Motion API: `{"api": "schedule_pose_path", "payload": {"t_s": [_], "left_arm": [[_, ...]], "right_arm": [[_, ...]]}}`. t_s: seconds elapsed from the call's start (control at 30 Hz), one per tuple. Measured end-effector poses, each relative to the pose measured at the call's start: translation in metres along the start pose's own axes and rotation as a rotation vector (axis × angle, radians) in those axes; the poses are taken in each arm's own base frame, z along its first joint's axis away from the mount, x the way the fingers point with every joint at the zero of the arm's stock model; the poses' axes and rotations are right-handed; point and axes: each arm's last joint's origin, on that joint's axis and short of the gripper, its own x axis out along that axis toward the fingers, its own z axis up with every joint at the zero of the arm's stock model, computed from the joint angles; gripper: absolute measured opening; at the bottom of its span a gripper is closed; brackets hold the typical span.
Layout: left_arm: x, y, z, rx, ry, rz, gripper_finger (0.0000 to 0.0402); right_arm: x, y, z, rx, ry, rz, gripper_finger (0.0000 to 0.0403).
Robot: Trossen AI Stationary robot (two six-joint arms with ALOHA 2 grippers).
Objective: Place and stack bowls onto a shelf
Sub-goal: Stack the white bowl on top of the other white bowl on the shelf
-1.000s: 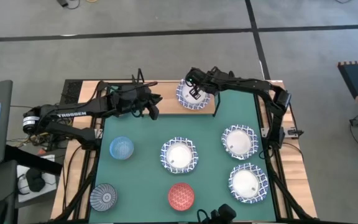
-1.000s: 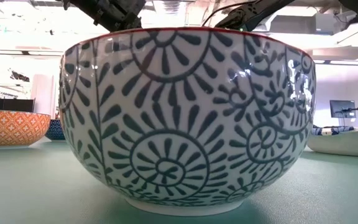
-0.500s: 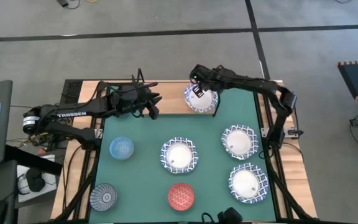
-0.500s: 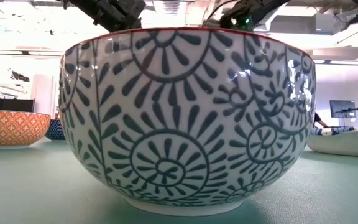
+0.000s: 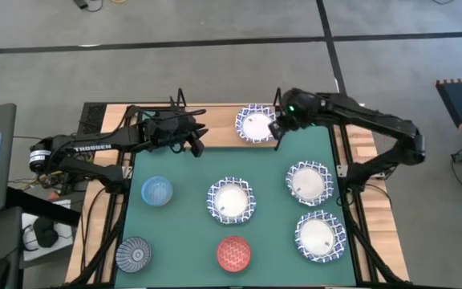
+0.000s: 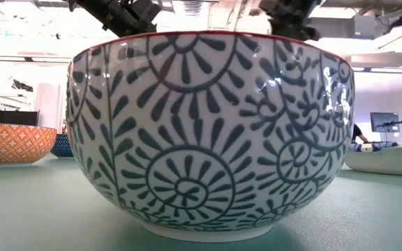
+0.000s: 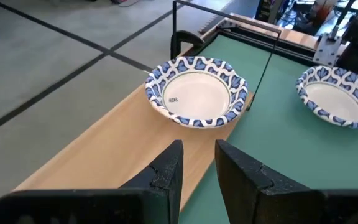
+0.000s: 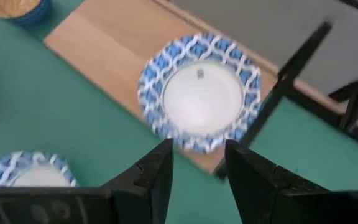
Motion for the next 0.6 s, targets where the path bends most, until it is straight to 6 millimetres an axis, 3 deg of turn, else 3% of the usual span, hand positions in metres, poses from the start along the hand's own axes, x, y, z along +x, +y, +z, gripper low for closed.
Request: {"api": "schedule_pose_path", "payload": {"t_s": [0.4,0.6], "left_arm": [[0.0,-0.001,0.0,0.02,0.006,-0.045,0.0079],[0.0,-0.001,0.0,0.019,0.007,-0.048,0.0079]], "right_arm": [[0.017,-0.022,-0.107,0.146,0.266,-0.148,0.0171],[0.04,-0.041,-0.141,0.191,0.405,-0.31,0.0171]]}}
